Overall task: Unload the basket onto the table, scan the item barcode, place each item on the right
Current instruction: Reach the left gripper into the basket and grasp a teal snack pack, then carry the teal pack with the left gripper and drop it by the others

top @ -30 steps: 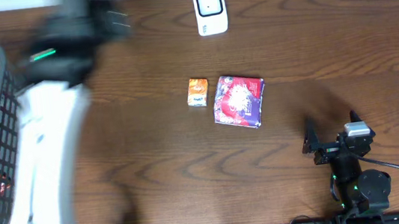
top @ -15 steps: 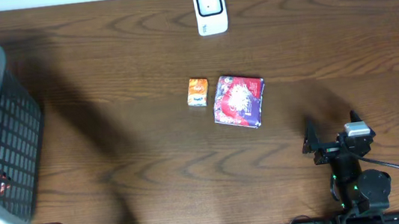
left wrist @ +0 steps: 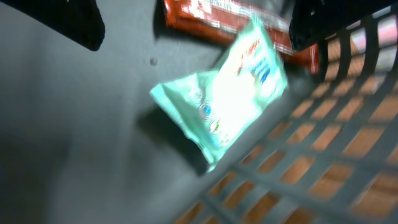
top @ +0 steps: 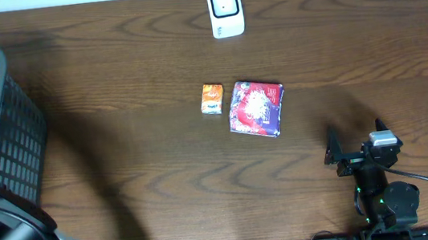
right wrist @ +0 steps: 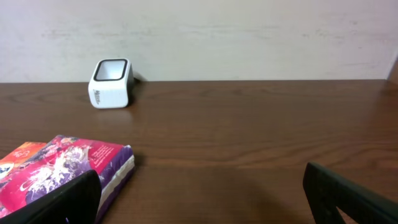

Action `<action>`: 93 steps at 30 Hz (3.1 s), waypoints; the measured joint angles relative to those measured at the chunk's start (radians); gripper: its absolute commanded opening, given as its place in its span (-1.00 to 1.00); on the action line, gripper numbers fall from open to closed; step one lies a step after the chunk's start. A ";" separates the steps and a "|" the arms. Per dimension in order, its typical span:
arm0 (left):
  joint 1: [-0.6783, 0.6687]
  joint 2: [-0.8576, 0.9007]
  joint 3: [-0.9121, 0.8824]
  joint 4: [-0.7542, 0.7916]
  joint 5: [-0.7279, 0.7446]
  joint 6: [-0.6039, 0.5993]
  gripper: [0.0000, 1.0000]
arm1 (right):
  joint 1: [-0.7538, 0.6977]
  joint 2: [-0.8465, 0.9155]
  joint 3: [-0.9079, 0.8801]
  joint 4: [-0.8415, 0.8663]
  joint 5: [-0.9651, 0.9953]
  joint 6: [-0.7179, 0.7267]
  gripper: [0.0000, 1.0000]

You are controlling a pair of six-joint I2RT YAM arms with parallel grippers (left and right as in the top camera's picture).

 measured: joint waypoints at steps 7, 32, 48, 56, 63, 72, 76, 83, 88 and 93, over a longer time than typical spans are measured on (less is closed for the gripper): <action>0.002 0.111 0.000 0.083 -0.001 0.157 0.86 | 0.000 0.000 0.000 0.000 0.000 0.000 0.98; 0.043 0.131 -0.002 0.079 -0.038 0.106 -0.85 | 0.000 0.000 0.000 0.000 0.000 0.000 0.99; -0.317 -0.572 -0.005 0.372 0.146 -0.320 -0.85 | 0.000 0.000 0.000 0.000 0.000 0.000 0.99; -0.760 -0.642 -0.004 0.438 0.488 -0.409 -0.85 | 0.000 0.000 0.000 0.000 0.000 0.000 0.99; -1.049 -0.498 -0.005 0.274 0.500 -0.427 -0.85 | 0.000 0.000 0.000 0.001 0.000 0.000 0.99; -1.214 -0.173 -0.011 -0.027 0.481 -0.428 -0.85 | 0.000 0.000 0.000 0.000 0.000 0.000 0.99; -1.269 -0.068 -0.011 -0.014 0.478 -0.446 -0.66 | 0.000 0.000 0.000 0.000 0.000 0.000 0.99; -1.313 -0.008 -0.011 0.067 0.472 -0.516 0.77 | 0.000 0.000 0.000 0.000 0.000 0.000 0.98; -1.270 -0.024 0.016 0.080 0.456 -0.515 0.79 | 0.000 0.000 0.000 0.000 0.000 0.000 0.98; -1.144 -0.133 0.101 0.101 0.454 -0.506 0.99 | 0.000 0.000 0.000 0.000 0.000 0.000 0.99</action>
